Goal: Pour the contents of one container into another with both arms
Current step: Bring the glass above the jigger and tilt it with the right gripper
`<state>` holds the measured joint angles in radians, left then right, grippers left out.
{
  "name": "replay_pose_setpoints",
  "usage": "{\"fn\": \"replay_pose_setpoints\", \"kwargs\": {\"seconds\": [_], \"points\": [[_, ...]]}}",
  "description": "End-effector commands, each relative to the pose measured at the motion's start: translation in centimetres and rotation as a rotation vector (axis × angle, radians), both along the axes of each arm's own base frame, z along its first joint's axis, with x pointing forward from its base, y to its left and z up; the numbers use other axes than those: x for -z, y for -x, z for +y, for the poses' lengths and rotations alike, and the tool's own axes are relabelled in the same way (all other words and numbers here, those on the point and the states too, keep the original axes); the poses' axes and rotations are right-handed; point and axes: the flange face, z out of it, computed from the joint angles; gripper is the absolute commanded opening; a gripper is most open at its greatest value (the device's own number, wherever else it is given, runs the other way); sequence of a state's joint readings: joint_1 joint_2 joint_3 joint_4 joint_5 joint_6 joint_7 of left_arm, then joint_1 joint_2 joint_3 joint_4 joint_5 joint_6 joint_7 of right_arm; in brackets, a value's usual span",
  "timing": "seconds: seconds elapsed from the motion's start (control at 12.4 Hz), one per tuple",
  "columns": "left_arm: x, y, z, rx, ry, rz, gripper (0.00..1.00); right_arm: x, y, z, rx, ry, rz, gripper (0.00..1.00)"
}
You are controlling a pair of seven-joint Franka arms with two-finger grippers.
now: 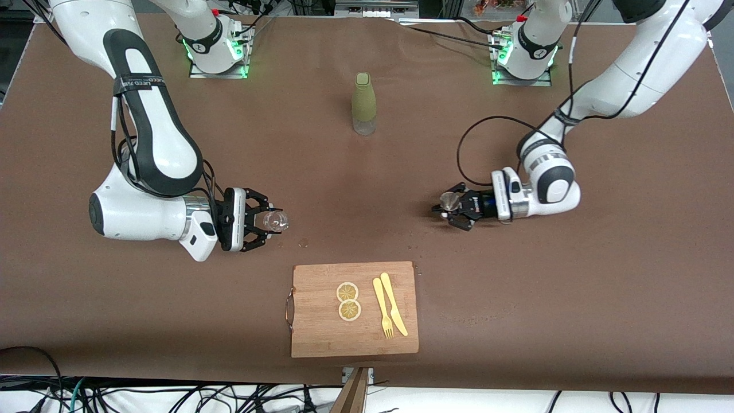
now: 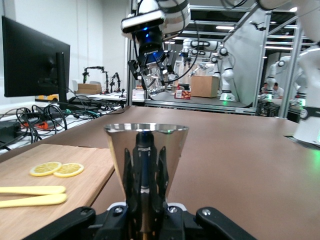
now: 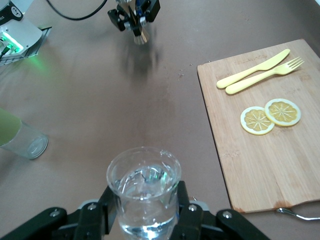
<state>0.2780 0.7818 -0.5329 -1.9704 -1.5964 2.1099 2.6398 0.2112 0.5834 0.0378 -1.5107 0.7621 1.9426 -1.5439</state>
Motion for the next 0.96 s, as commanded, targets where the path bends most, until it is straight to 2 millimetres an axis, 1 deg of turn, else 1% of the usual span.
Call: {"fn": "replay_pose_setpoints", "kwargs": {"seconds": [0.0,0.16,0.24,0.4,0.48,0.56,0.64,0.72,0.8,0.88], "points": [[0.2,1.0,-4.1,-0.037,-0.014,0.051,0.00,-0.9,1.3,2.6,-0.006,0.024,0.015,0.28],[0.8,1.1,-7.4,-0.030,-0.009,0.063,0.00,-1.5,1.7,4.0,-0.003,0.030,0.016,0.28],[1.1,0.8,-8.5,-0.029,0.003,0.065,0.00,-1.7,2.0,5.5,-0.013,0.032,0.005,0.28],[2.4,0.8,-11.5,-0.018,0.031,0.078,0.00,-2.7,2.2,7.5,-0.008,0.067,-0.008,0.28],[2.7,0.7,-12.9,-0.005,0.037,0.073,0.00,-2.6,2.1,8.2,0.002,0.097,-0.006,0.28],[2.8,0.1,-13.2,-0.017,0.021,0.065,0.00,-2.2,2.0,9.0,0.015,0.117,-0.008,0.28],[2.9,0.1,-13.3,-0.024,0.006,0.067,0.00,-1.7,1.9,9.3,0.025,0.120,-0.015,0.28],[3.1,0.5,-14.0,-0.026,0.008,0.078,0.00,-1.5,2.2,10.2,0.016,0.121,-0.022,0.28],[2.8,0.3,-14.7,-0.030,0.010,0.074,0.00,-1.5,2.7,11.3,0.006,0.127,-0.026,0.28],[2.9,-0.1,-15.1,-0.034,-0.005,0.065,0.00,-1.3,2.8,11.9,0.016,0.149,-0.032,0.28]]}}
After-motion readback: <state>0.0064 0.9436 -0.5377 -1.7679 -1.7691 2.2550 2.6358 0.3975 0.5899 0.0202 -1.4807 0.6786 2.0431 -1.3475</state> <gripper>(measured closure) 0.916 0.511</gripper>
